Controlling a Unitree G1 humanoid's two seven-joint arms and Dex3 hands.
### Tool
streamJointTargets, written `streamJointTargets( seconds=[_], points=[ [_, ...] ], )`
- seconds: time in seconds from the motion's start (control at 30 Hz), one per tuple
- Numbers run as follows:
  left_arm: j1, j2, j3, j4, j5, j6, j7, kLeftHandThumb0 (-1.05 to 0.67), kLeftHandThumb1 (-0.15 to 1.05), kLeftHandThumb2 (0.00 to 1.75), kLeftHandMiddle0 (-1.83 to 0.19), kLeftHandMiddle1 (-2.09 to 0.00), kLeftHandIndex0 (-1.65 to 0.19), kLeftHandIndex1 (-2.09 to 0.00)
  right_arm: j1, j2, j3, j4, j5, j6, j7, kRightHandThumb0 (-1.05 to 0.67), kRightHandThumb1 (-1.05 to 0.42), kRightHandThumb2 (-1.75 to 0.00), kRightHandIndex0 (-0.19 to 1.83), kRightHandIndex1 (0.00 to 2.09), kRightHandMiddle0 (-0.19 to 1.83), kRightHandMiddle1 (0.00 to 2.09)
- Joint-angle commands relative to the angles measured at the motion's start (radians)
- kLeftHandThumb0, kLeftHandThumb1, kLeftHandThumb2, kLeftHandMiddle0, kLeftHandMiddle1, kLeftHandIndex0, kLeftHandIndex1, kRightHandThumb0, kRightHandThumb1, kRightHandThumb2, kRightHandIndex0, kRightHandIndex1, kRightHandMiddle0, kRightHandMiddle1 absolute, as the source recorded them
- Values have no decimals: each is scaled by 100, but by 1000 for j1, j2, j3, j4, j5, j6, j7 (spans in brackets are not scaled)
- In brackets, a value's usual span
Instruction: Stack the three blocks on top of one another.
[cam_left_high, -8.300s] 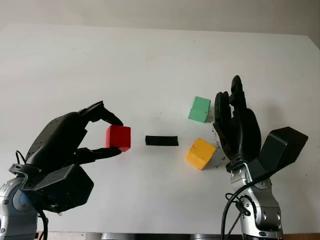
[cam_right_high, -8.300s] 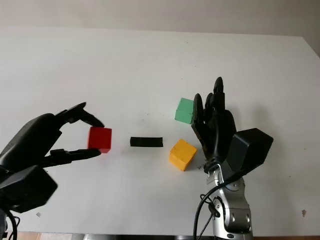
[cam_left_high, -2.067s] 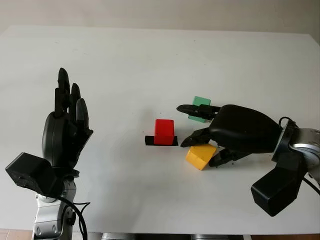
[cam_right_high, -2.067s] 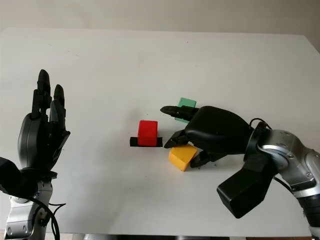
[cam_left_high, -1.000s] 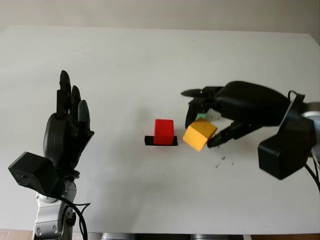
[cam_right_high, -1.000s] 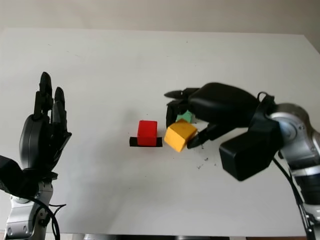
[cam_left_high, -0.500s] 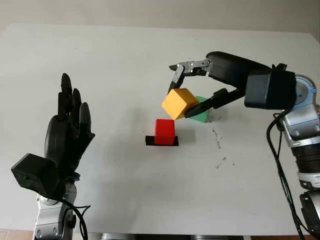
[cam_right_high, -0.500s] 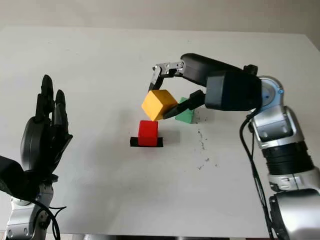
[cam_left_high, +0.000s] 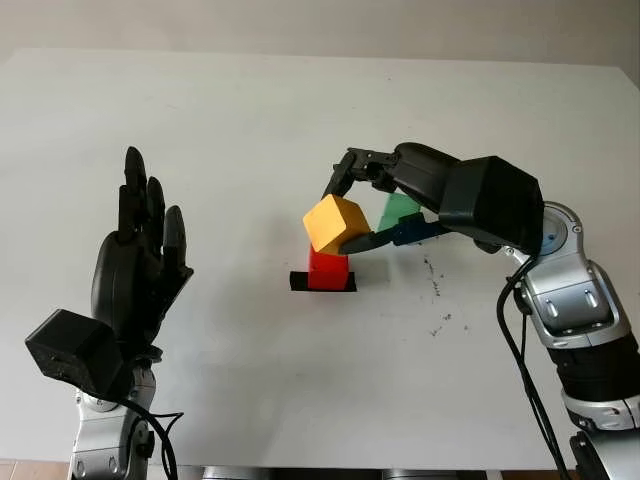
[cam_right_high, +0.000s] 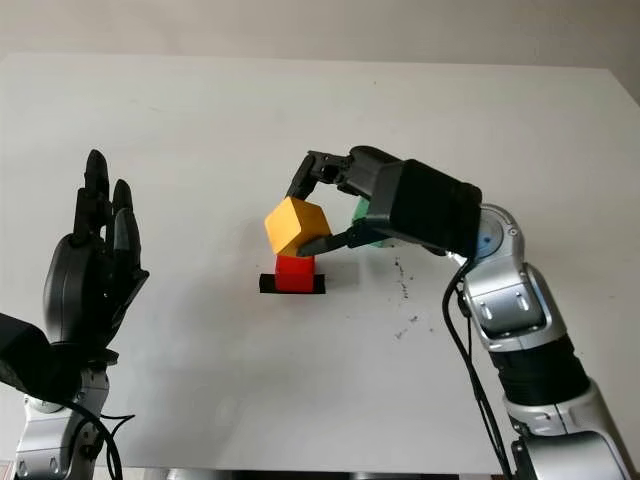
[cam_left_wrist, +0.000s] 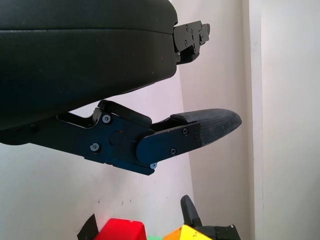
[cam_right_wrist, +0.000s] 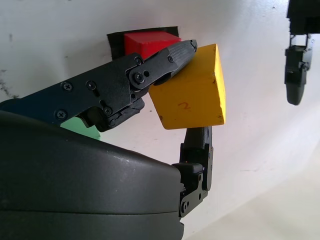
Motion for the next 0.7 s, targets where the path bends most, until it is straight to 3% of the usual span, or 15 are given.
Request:
streamJointTargets(
  seconds=[0.0, 0.3, 0.67],
  points=[
    [16, -12, -1, -8, -1, -7, 5, -63, 105, 63, 16, -6, 19, -3, 19, 14, 0, -32, 5, 15, -15, -42, -98, -6, 18, 5, 27, 156],
    [22, -19, -6, -7, 2, -20, 7, -62, 105, 62, 16, -5, 19, -3, 67, 46, 7, -63, -15, 47, -77, -41, -98, -5, 18, 5, 26, 157],
    [29, -21, -11, -17, -1, -4, 9, -61, 105, 63, 18, -5, 19, 0, 125, 126, -8, 5, 1, -42, -202, -41, -97, -5, 19, 5, 28, 154]
  ],
)
